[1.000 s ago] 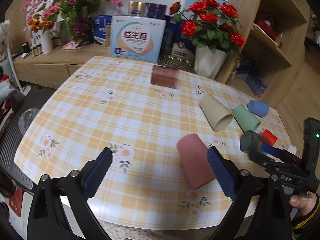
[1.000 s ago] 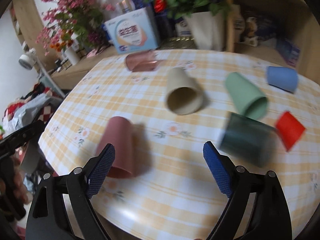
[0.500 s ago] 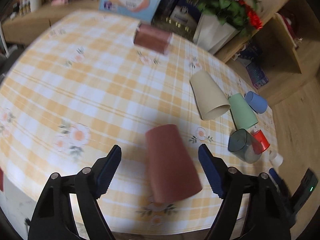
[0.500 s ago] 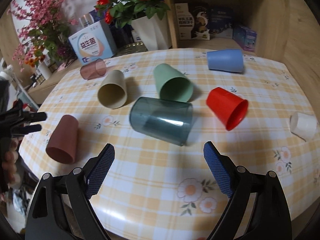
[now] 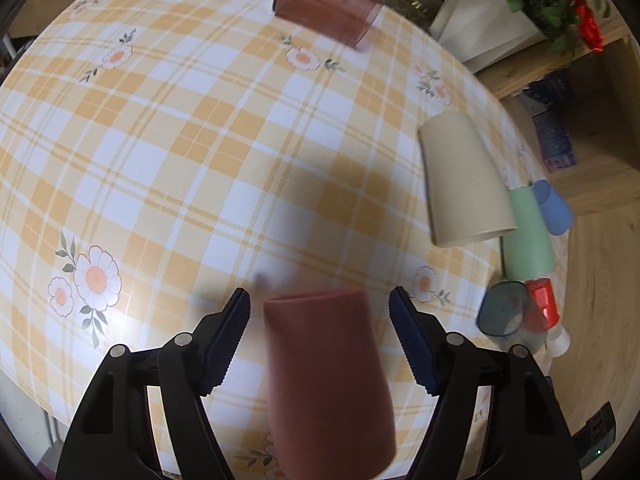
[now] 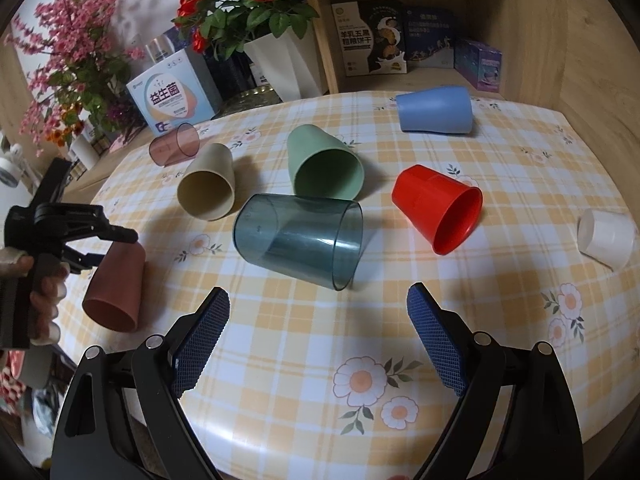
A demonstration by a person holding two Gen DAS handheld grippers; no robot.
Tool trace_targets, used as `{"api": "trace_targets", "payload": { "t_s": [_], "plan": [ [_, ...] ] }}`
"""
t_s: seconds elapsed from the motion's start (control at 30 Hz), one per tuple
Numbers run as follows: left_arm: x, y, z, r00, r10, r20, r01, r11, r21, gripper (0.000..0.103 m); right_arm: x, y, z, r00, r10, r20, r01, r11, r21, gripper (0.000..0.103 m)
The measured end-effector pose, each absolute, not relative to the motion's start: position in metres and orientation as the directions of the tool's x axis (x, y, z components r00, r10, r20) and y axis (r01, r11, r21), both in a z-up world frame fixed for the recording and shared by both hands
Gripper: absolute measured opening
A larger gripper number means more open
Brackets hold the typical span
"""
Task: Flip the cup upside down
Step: 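Close the left gripper on the pink cup while the right gripper releases it, then rotate the pink cup in the left gripper so its base faces up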
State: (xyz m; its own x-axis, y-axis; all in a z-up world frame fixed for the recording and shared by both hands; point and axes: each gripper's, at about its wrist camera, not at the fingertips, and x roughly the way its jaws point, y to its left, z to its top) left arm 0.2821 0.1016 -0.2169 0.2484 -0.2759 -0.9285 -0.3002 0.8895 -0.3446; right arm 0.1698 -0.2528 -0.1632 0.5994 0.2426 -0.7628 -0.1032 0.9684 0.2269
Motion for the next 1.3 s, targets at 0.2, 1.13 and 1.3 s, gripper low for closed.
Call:
{"api": "trace_targets", "payload": {
  "t_s": [0.2,1.13,1.3],
  "plan": [
    [0.282,0.096,-0.226,0.215,-0.281,-0.935,-0.285,0.898,-0.335,0.059,0.171,-0.252,-0.167,0.588,0.244,-0.771,-0.104,0.968,0.227,0.087],
    [0.234,0.123,-0.152,0.553,-0.092,-0.828,-0.081,0.983,-0.164,0.053,0.166,-0.239,-0.170,0.554,0.253,-0.793,-0.116,0.967,0.227,0.087],
    [0.241,0.130,-0.151,0.587,-0.039,-0.809,-0.116,0.984,-0.132,0.053,0.166,-0.239,-0.171,0.549,0.248,-0.798,-0.111,0.968,0.225,0.087]
  ]
}}
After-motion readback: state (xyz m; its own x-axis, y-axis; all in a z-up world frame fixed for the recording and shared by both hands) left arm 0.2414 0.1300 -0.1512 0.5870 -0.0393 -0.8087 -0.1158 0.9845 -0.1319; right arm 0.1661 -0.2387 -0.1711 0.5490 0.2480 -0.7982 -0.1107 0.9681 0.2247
